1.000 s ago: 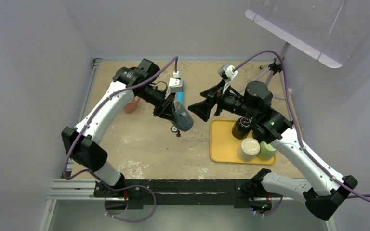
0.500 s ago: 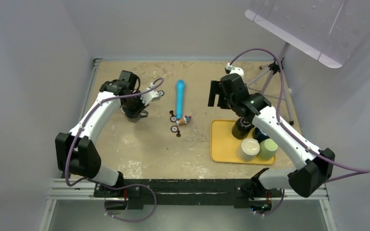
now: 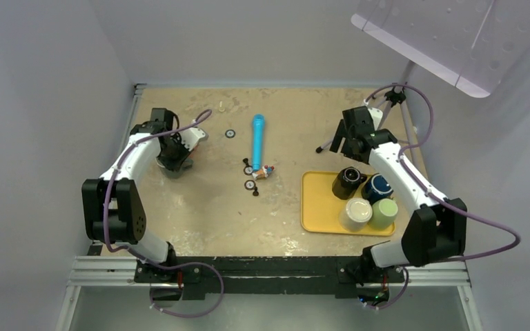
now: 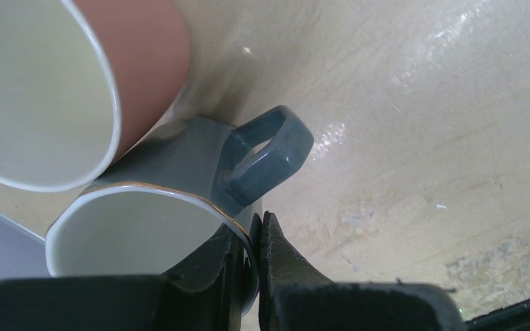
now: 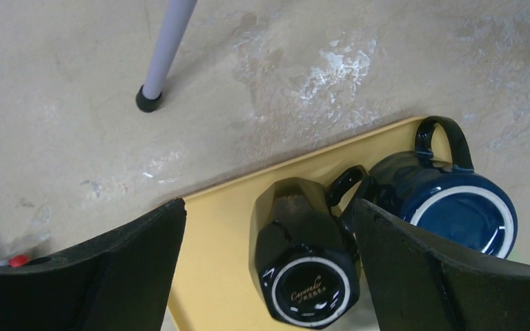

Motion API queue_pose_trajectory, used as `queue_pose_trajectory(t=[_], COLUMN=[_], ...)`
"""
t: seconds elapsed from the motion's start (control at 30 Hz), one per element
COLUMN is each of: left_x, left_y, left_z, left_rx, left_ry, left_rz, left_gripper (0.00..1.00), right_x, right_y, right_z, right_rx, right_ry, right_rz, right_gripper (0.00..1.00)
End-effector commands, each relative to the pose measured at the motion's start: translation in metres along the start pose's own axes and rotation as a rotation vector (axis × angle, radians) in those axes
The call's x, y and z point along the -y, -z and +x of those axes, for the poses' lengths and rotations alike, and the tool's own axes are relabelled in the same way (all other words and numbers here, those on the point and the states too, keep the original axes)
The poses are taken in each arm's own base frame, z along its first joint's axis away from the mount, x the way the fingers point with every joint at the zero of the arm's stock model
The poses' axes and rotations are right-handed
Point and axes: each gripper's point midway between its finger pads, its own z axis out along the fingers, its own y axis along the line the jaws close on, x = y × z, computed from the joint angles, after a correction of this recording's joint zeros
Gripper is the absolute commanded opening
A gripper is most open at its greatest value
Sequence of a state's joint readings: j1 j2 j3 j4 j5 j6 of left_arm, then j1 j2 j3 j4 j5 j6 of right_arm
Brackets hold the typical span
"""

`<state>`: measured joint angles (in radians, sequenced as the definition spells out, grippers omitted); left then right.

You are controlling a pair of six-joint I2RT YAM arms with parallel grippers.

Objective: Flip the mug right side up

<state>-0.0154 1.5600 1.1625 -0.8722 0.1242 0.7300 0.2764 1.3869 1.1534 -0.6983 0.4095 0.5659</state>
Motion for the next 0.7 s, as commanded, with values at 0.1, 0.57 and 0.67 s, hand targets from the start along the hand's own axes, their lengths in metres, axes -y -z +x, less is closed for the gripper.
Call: queue_pose_trajectory(t=[0.1,0.57,0.67], left_x=[-0.027,-0.009,-0.005], left_y=[0.001,0.057,0.064], left_z=[-0.029,-0.026,-0.028], left_rx=[0.196,0.233,0.243], left_ry=[0.038,0.052,0.052], left_rz=[-0.028,-0.026,-0.014], left_gripper=[0.0,0.59,0.6], right_x=[0.007,-0.066,-0.087], right_y=[-0.032,-0.005,0.018], right_z=[0.015,0.083,0.09], right_rx=[-0.055,-0.244,-0.253], right_ry=[0.025,0.196,0.245], right_rz=[0.043,-0.285,-0.36], right_gripper=[0.94,0.8,0.8])
